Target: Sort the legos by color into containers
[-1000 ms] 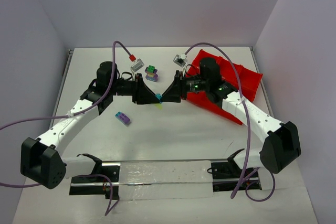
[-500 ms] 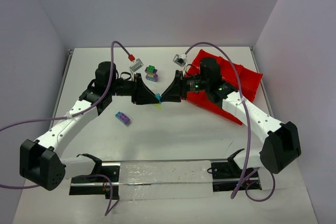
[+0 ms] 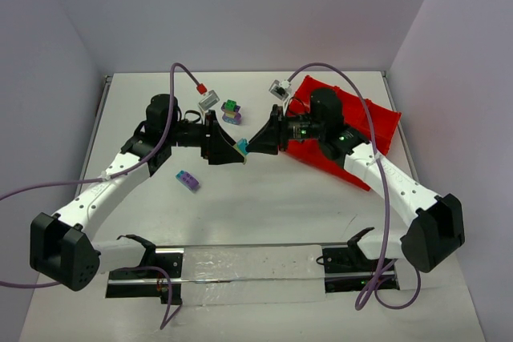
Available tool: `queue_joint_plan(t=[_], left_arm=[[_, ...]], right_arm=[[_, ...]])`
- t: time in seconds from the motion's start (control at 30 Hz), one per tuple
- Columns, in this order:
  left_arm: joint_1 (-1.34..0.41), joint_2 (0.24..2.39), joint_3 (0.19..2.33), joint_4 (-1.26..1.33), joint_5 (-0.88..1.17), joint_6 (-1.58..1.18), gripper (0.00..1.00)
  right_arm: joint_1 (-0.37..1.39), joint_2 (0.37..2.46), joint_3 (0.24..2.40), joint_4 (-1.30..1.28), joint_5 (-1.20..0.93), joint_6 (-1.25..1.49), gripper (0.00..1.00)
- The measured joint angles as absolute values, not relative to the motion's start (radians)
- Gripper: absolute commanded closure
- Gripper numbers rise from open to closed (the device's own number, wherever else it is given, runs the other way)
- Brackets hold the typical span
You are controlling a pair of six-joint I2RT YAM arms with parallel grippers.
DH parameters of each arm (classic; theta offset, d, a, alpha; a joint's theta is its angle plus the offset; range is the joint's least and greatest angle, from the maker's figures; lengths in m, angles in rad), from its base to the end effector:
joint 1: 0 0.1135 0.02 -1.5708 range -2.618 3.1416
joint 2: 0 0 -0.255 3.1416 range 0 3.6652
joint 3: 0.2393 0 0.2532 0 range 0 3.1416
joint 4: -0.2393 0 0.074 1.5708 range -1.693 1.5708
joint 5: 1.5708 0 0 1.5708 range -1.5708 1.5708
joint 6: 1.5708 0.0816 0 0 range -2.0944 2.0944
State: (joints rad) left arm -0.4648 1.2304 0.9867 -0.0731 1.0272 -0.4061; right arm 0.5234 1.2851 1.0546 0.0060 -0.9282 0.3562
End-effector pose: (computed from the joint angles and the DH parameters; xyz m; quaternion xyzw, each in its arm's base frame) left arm 0.2355 -0.1962 0.3166 0.3088 0.6965 -0.5763 0.2955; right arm 0.2455 0.2171 0.3330 -0.3365 0.6734 0.5540 0.3554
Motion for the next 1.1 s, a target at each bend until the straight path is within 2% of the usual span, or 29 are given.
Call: queue_joint_plan(t=[0.07,0.1,0.17,0.2,0.27,0.3,0.6,0.77,0.87,1.1], left_arm=[[-0.465,1.231,0.987,-0.073,1.029,-0.406,0.28],[-0.465,1.231,0.987,-0.072,1.030,-0.407,0.40],[-0.465,1.231,0.987,-0.070,1.031,-0.407,0.56],[-0.465,1.232,0.987,-0.069,1.031,-0.408,0.71],[-0.465,1.234,0.987,-0.066,1.033,-0.415,0.87],[-0.465,1.235,0.987,-0.065,1.036,-0.416,1.00],[-0.470,1.246,0.994,-0.066,1.012,-0.414,1.00],[-0.467,1.250,0.994,-0.063,1.000,-0.421,1.00],[-0.467,1.260,0.994,-0.056,1.001,-0.430,1.00],[-0.467,1.270,0.994,-0.056,0.989,-0.441,1.00]], right_arm=[[0.520,1.276,1.055,0.001,-0.927,0.353,1.00],[0.519,1.272,1.054,-0.001,-0.927,0.351,1.00],[0.517,1.269,1.055,-0.002,-0.927,0.348,1.00],[0.516,1.269,1.055,-0.002,-0.927,0.347,1.00],[0.516,1.269,1.055,-0.006,-0.926,0.346,1.00],[0.516,1.269,1.054,-0.007,-0.926,0.344,1.00],[0.480,1.239,1.024,-0.010,-0.898,0.350,1.00],[0.351,1.184,0.982,-0.012,-0.798,0.380,1.00],[0.313,1.166,0.969,-0.030,-0.696,0.393,1.00],[0.311,1.199,0.977,-0.174,-0.282,0.386,1.00]])
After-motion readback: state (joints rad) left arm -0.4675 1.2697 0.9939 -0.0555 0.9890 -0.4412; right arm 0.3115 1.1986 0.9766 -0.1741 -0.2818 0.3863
